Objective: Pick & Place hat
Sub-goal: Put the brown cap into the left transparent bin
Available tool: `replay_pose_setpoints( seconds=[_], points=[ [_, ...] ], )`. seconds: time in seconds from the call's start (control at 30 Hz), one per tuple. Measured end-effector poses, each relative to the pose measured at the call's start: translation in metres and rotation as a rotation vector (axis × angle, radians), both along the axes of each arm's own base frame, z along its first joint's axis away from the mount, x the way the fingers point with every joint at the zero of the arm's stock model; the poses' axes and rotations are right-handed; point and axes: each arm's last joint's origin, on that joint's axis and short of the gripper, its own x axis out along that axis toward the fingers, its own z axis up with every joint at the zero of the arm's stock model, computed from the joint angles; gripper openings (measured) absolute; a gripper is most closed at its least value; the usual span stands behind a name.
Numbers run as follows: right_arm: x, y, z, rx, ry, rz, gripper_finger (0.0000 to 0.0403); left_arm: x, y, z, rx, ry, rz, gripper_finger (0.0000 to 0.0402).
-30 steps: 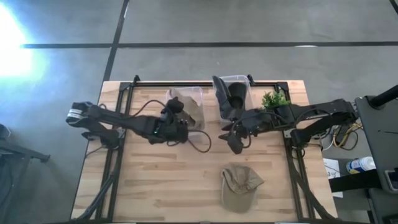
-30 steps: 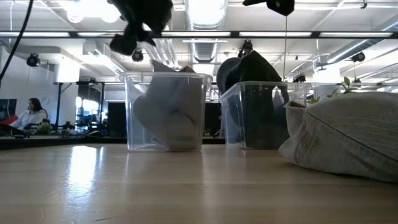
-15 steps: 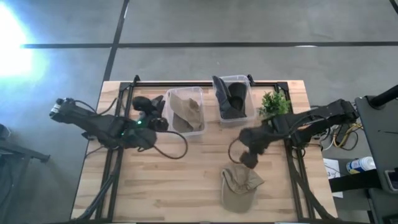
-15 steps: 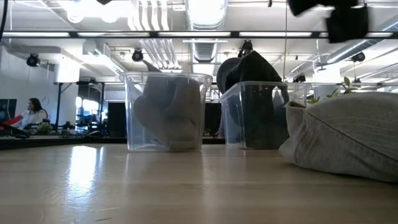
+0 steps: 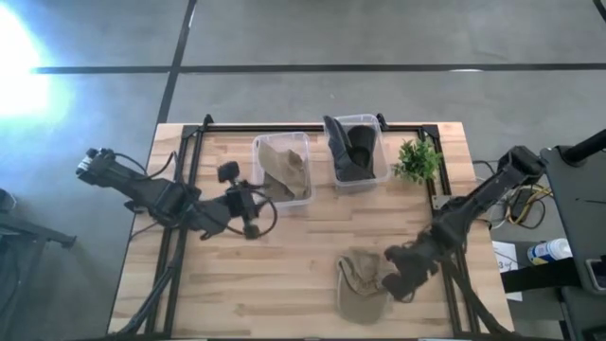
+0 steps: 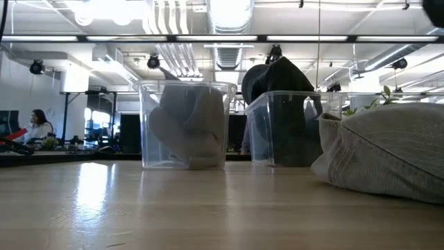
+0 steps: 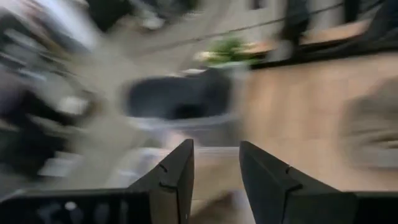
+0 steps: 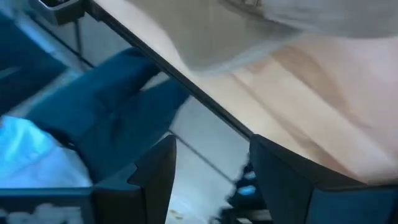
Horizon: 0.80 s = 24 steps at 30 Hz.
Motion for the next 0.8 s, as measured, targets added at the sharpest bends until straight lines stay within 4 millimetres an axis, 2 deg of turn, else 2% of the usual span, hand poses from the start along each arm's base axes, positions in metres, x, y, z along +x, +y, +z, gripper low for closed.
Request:
replay_pose_setpoints(
  seconds=[0.17,0.37,0.5,0.8],
  points=[
    [-0.008,0.013,-0.036,0.023,-0.022,-0.123,0.0201,0.002,-0.007,-0.003,-0.295,-0.006,-0.161,0.0122],
    [-0.009,0.012,-0.064,0.009,-0.063,-0.228,0.0201,0.001,-0.010,-0.005,-0.469,-0.007,-0.187,0.0122],
    [-0.010,0.013,-0.074,0.010,-0.051,-0.217,0.0201,0.000,-0.011,-0.007,-0.516,0.012,-0.182,0.0122],
    [0.001,0.025,-0.099,0.011,-0.062,-0.208,0.0201,-0.003,-0.010,-0.012,-0.519,0.059,-0.158,0.0122]
  ],
)
